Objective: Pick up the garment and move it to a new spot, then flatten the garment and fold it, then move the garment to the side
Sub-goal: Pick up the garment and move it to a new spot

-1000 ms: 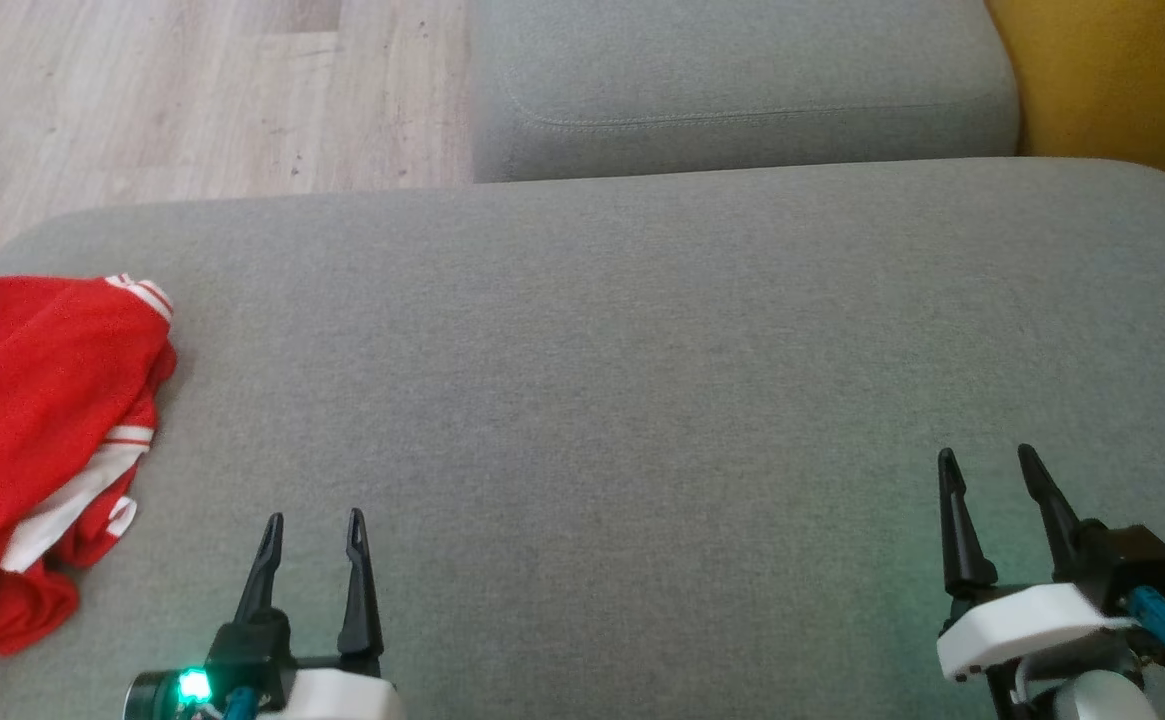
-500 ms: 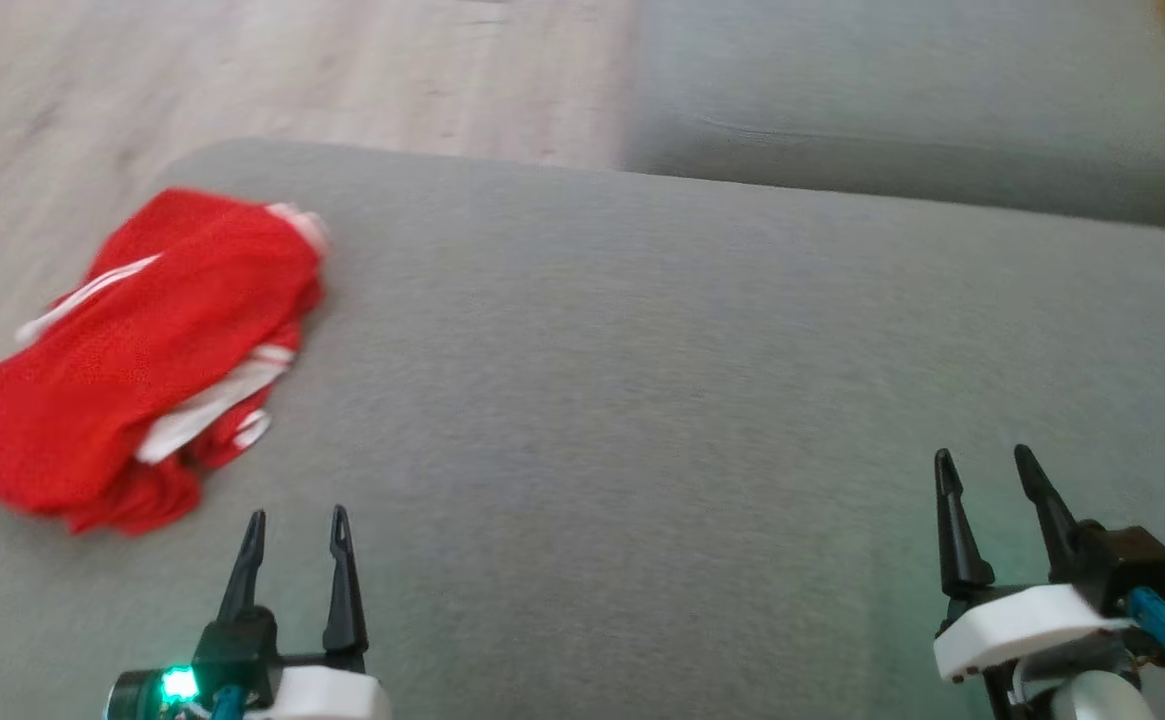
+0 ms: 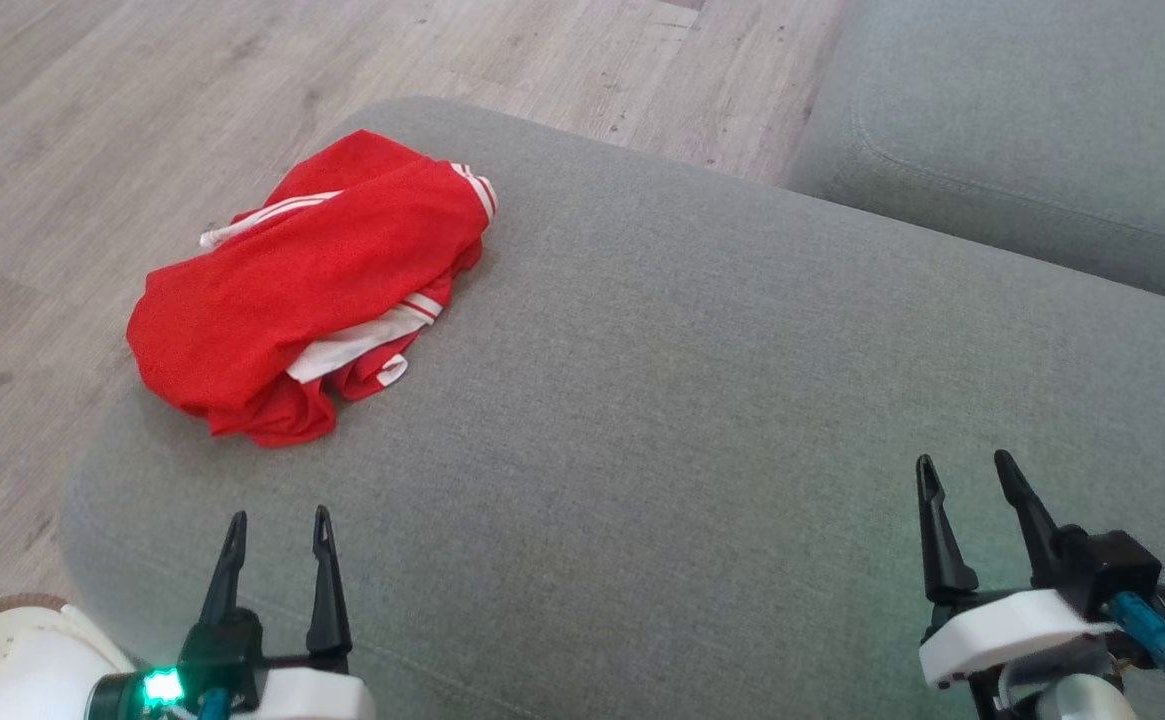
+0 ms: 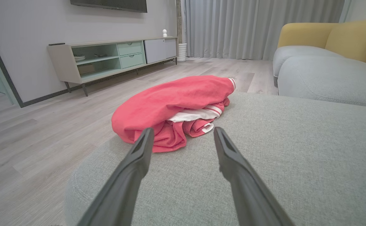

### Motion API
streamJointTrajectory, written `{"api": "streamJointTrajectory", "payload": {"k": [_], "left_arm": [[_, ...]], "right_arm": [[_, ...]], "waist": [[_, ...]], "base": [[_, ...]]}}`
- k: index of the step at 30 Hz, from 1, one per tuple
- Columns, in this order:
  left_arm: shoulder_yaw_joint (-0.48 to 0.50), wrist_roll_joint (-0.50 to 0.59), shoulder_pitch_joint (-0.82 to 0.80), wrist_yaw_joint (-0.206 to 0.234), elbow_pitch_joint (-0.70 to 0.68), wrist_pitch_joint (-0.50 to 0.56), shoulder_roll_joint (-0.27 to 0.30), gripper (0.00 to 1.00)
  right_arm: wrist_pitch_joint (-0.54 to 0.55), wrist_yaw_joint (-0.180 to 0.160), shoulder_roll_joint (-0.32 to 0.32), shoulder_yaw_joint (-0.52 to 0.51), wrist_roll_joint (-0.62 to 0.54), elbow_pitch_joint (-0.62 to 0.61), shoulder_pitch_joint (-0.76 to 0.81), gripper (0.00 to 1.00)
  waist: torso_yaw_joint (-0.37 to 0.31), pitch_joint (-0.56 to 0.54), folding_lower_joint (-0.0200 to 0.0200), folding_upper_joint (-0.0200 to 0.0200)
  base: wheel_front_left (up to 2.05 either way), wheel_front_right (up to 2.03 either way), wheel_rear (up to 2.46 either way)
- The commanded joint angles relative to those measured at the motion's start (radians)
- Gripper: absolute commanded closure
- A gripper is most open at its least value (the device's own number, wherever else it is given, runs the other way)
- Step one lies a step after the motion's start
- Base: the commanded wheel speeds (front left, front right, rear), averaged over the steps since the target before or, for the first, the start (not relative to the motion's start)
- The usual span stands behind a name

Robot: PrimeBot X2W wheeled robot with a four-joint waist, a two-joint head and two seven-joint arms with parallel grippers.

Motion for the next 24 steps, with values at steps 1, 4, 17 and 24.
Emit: {"api": "streamJointTrajectory", "payload": {"k": [1, 4, 17, 24], "left_arm": [[0.035, -0.004, -0.021, 0.008, -0.038, -0.005, 0.012, 0.00], [0.038, -0.008, -0.021, 0.011, -0.039, -0.001, 0.016, 0.00], [0.080, -0.085, -0.280, -0.072, -0.029, 0.233, 0.107, 0.00], [0.181, -0.233, -0.544, -0.172, 0.081, 0.463, 0.222, 0.00]], "right_arm": [[-0.013, 0.008, -0.014, 0.025, 0.006, -0.028, -0.043, 0.00], [-0.014, 0.008, -0.014, 0.031, 0.007, -0.025, -0.046, 0.00], [0.004, 0.008, -0.014, 0.024, -0.018, -0.069, -0.065, 0.00], [0.035, 0.008, -0.014, 0.042, -0.045, -0.135, -0.101, 0.00]], "waist": [[-0.002, -0.001, 0.0000, 0.0000], [-0.014, 0.001, 0.0000, 0.0000], [-0.061, 0.087, 0.0000, 0.0000], [-0.115, 0.215, 0.0000, 0.0000]], "base": [[0.00, 0.00, 0.00], [0.00, 0.00, 0.00], [0.00, 0.00, 0.00], [0.00, 0.00, 0.00]]}}
